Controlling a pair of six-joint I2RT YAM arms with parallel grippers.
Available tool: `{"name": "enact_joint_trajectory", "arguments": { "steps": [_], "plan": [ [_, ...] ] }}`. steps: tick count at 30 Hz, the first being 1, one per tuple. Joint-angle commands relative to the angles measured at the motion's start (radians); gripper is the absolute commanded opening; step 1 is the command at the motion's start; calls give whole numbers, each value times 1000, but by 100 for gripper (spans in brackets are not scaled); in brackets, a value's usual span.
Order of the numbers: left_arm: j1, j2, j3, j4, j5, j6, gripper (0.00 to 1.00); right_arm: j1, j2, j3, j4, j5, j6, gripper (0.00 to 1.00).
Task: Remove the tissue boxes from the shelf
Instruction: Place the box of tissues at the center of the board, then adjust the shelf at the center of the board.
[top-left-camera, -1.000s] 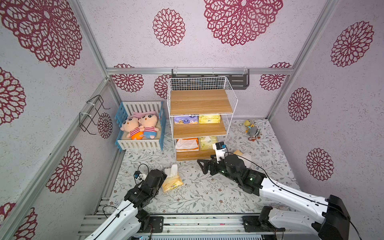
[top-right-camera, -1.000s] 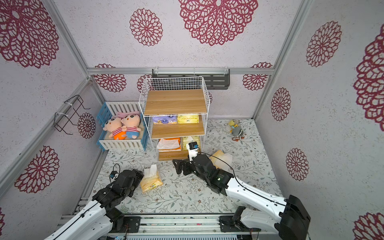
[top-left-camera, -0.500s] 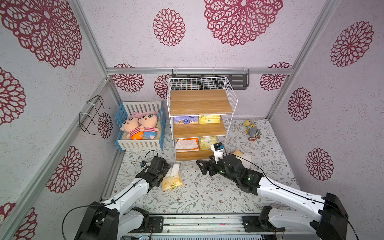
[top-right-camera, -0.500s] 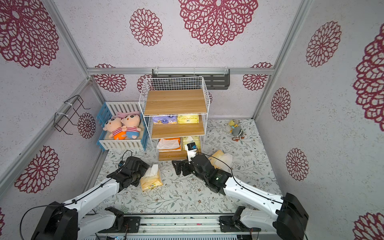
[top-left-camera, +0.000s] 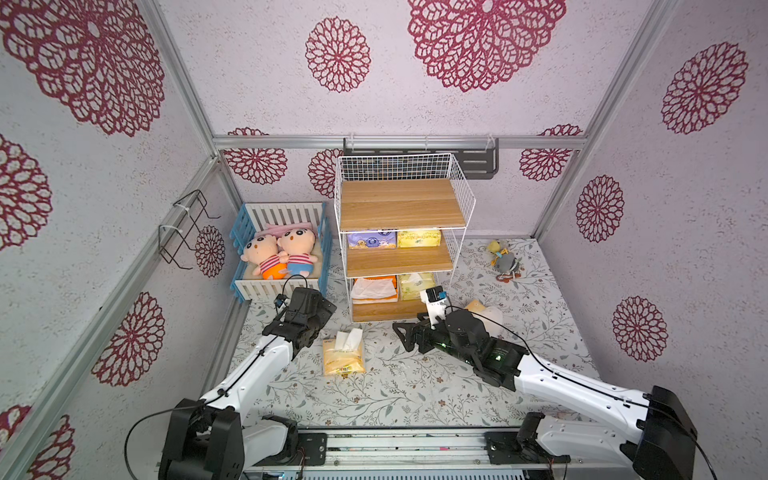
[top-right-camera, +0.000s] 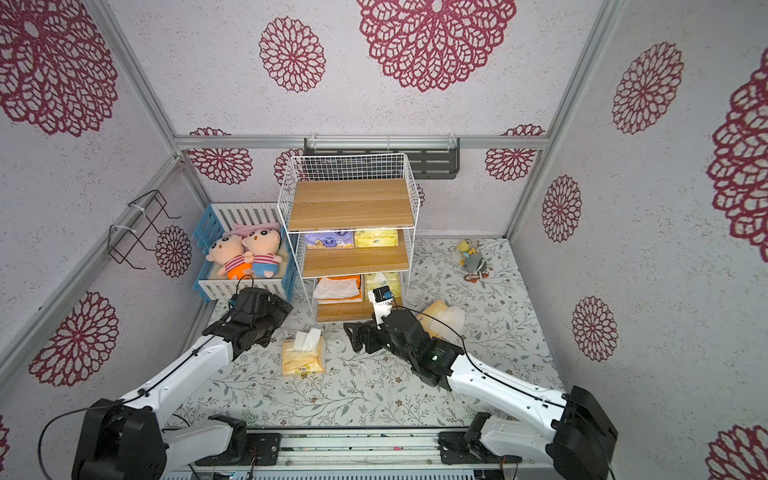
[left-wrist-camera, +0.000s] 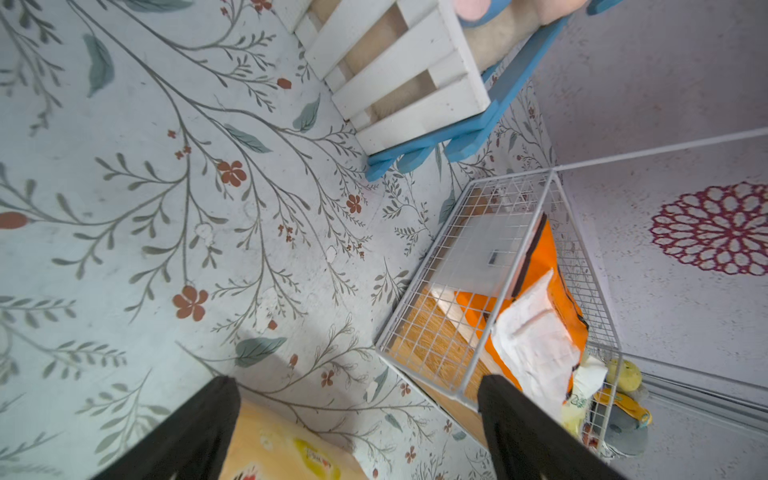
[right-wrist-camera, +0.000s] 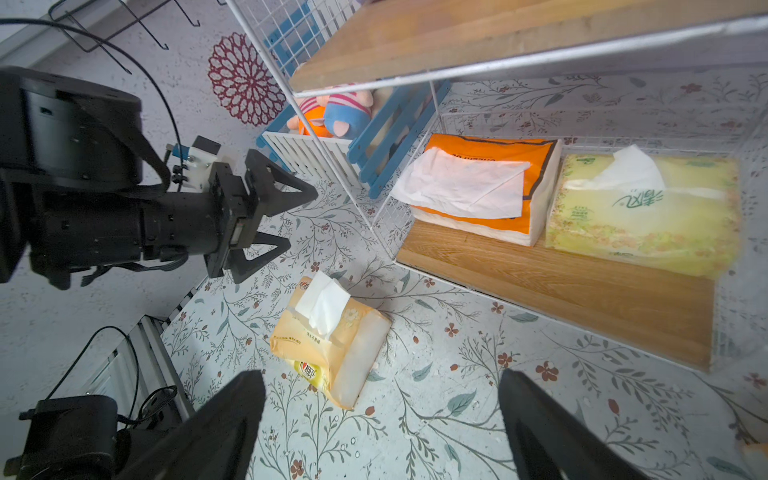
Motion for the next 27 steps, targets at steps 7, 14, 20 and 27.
{"name": "enact_joint_trajectory", "arguments": {
  "steps": [7, 14, 20, 27],
  "plan": [
    [0, -338, 39, -368, -84, 88, 97, -5, -88, 20, -28, 27, -7, 99],
    [-2, -451, 89, -430, 28, 198, 97, -8, -106, 0, 38, -14, 22, 99],
    [-9, -467, 172, -512, 35, 257, 97, -8, -34, 82, 51, -30, -13, 97],
    [-14, -501, 200, -534, 46, 293, 97, -8, 13, 167, 103, 27, -25, 91]
  ]
}}
